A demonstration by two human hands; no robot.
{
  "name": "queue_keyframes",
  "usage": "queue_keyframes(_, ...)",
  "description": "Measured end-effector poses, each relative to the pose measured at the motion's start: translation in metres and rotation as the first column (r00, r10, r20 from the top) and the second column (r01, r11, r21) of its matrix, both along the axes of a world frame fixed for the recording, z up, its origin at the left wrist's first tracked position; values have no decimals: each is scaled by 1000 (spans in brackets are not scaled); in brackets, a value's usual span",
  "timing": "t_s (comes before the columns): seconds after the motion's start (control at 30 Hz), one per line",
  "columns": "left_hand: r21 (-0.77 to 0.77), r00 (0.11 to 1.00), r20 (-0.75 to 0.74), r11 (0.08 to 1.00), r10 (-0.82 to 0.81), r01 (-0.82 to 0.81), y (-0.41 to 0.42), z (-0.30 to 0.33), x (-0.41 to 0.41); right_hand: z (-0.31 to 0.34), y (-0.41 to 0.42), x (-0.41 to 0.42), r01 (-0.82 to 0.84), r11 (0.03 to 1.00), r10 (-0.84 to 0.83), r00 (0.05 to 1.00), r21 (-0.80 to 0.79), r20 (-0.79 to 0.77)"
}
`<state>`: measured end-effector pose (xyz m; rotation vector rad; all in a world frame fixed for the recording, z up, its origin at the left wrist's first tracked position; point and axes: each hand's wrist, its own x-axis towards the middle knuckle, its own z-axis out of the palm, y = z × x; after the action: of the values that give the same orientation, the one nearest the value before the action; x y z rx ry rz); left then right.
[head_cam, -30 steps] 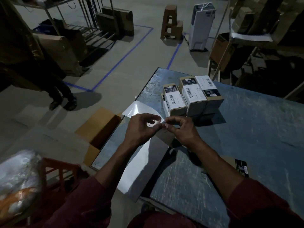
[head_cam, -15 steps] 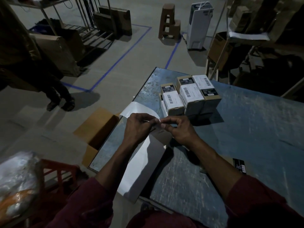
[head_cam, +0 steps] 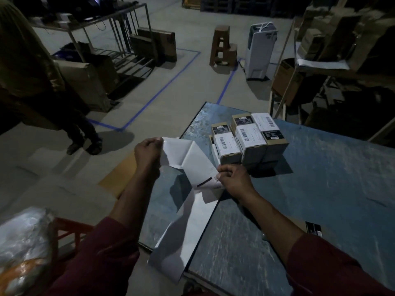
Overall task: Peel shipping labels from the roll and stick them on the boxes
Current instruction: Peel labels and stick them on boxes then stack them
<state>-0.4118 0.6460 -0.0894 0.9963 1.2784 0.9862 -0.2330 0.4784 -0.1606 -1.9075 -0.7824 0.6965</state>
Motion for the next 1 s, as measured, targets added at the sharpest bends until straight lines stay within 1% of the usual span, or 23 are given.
queue_keyframes(0.13, 116, 993, -42, 988, 109, -103, 16, 11, 1, 0, 7, -2, 36, 992, -26, 996, -119, 87)
queue_keyframes(0.27, 317, 962, -98, 924, 254, -212, 9, 17, 14, -1, 12, -4, 97, 960, -62, 988, -262, 139)
queue_keyframes(0.33, 369, 945, -37, 883, 325, -289, 6, 19, 17, -5, 14, -4, 107, 950, -69, 988, -295, 138)
queue_keyframes(0.4, 415, 904, 40, 816, 425, -402, 11, 26, 15, -7, 16, -2, 114, 941, -68, 986, -319, 151)
queue_keyframes(0.43, 437, 888, 60, 788, 456, -434, 14, 31, 14, -10, 17, 0, 120, 936, -70, 985, -330, 159)
queue_keyframes(0.47, 454, 892, 62, 784, 447, -424, 15, 36, 13, -11, 17, 1, 122, 934, -69, 984, -335, 166)
queue_keyframes(0.5, 464, 914, 51, 801, 403, -379, 14, 40, 15, -13, 18, 2, 120, 936, -65, 983, -331, 174)
queue_keyframes(0.57, 486, 964, 5, 841, 267, -235, 2, 42, 20, -13, 18, 2, 91, 954, -30, 977, -285, 212)
queue_keyframes(0.6, 497, 979, -15, 851, 205, -170, -9, 42, 22, -10, 17, 1, 66, 969, -3, 966, -236, 258)
queue_keyframes(0.63, 501, 988, -31, 858, 151, -115, -20, 39, 25, -8, 14, 1, 48, 985, 10, 943, -164, 332)
queue_keyframes(0.7, 488, 995, -54, 872, 81, -44, -44, 31, 31, 2, 1, -4, 6, 999, -30, 869, 50, 493)
queue_keyframes(0.73, 481, 996, -58, 876, 62, -27, -57, 29, 34, 11, -8, -7, -16, 990, -64, 832, 140, 552)
queue_keyframes(0.8, 443, 1000, -5, 896, 19, -15, -85, 27, 43, 32, -28, -13, -71, 963, -108, 782, 260, 613)
queue_keyframes(0.9, 351, 994, 79, 935, -73, 40, -121, 34, 58, 46, -55, -12, -143, 942, -126, 688, 303, 715)
queue_keyframes(1.0, 322, 986, 77, 940, -146, 114, -143, 43, 72, 42, -83, 0, -114, 942, -171, 648, 317, 742)
